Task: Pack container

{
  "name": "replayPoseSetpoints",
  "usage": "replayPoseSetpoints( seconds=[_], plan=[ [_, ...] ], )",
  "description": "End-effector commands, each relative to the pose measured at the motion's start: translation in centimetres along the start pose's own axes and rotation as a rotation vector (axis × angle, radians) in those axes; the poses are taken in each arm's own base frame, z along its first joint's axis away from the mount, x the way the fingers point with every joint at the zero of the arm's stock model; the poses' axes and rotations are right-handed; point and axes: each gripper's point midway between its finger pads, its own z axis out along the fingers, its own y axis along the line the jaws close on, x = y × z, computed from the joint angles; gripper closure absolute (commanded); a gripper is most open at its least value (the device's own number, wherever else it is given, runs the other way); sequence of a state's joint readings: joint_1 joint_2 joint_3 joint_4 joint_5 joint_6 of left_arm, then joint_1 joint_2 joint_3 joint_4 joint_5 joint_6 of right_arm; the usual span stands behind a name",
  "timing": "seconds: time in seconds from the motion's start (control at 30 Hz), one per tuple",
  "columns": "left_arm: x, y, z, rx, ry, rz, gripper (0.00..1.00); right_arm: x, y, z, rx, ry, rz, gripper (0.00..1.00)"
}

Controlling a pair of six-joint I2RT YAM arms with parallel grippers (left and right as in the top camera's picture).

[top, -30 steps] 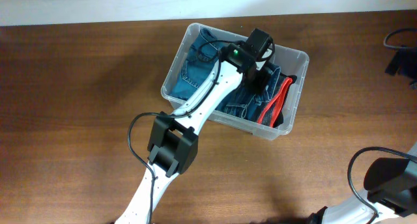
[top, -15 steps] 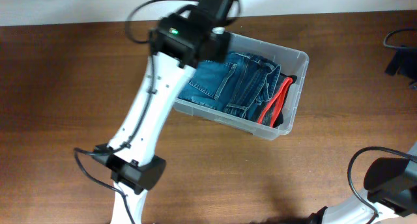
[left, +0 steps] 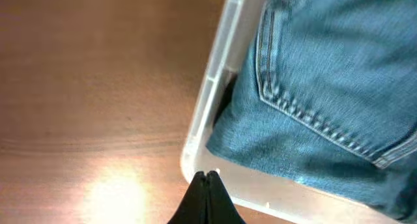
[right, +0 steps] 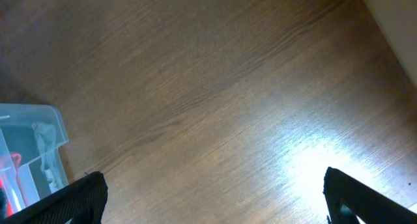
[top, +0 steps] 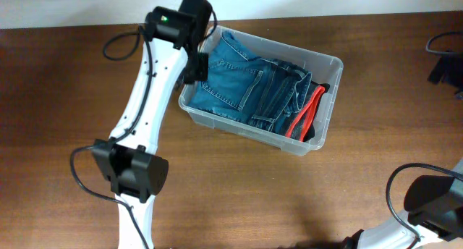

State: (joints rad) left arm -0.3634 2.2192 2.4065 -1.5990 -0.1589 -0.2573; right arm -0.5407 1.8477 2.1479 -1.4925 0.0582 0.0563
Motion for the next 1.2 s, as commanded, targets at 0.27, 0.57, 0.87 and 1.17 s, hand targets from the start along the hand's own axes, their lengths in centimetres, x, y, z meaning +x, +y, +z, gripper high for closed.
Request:
replayPoseSetpoints(
  seconds=[0.27,0.57,0.87,1.17],
  plan=[
    [4.9,-0.9,6.5,-0.017,0.226,0.055,0.99,0.1,-0.1,0.2,0.000,0.006,0.006,0.01],
    [7.9,-2.5,5.8,0.041,0.348,0.093,0.99,0.1,-0.1,0.2,0.000,0.006,0.006,0.01],
    [10.5,-6.9,4.0,0.258,0.463,0.079,0.99,0.1,-0.1,0.2,0.000,0.006,0.006,0.01],
    [11.3,-8.9,3.0,0.303,0.460,0.135,0.99,0.1,-0.1,0.2,0.000,0.006,0.006,0.01]
  ],
)
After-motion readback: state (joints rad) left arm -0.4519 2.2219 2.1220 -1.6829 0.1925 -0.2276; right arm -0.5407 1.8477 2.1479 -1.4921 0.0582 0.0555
